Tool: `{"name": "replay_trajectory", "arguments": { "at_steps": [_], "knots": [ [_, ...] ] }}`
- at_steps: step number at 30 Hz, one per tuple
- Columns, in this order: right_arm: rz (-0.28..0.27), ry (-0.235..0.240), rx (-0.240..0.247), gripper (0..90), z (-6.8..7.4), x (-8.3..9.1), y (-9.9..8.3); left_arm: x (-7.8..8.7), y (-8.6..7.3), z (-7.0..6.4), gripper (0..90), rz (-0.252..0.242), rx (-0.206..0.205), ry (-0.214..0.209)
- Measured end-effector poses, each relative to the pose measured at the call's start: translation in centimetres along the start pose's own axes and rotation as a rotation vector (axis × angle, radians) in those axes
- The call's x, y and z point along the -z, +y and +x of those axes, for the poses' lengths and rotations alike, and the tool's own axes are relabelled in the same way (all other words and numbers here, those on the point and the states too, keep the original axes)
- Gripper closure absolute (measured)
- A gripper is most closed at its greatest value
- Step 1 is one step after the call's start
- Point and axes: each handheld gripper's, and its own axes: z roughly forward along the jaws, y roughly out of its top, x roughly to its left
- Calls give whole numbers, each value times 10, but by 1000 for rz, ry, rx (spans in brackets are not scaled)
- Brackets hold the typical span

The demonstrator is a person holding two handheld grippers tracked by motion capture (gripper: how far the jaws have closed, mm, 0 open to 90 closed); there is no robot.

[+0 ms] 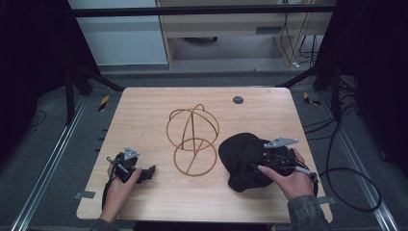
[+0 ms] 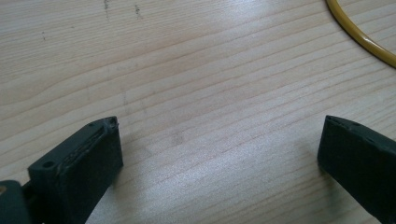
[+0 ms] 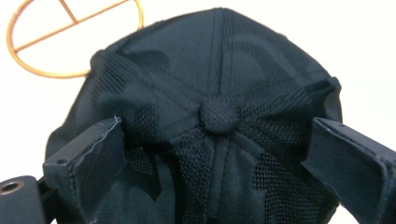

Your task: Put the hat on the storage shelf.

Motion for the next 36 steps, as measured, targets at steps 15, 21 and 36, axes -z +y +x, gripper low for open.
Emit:
{"name": "replay_trajectory", "arguments": {
  "at_steps": [15, 21, 36],
  "knots": [
    [31, 36, -29, 330, -5, -7, -6, 0, 0, 0, 0, 0, 0, 0],
    [27, 77, -21, 682, -5, -6, -7, 0, 0, 0, 0, 0, 0, 0],
    [43, 123, -37, 856, -12, 9, 20, 0, 0, 0, 0, 0, 0, 0]
  ]
}}
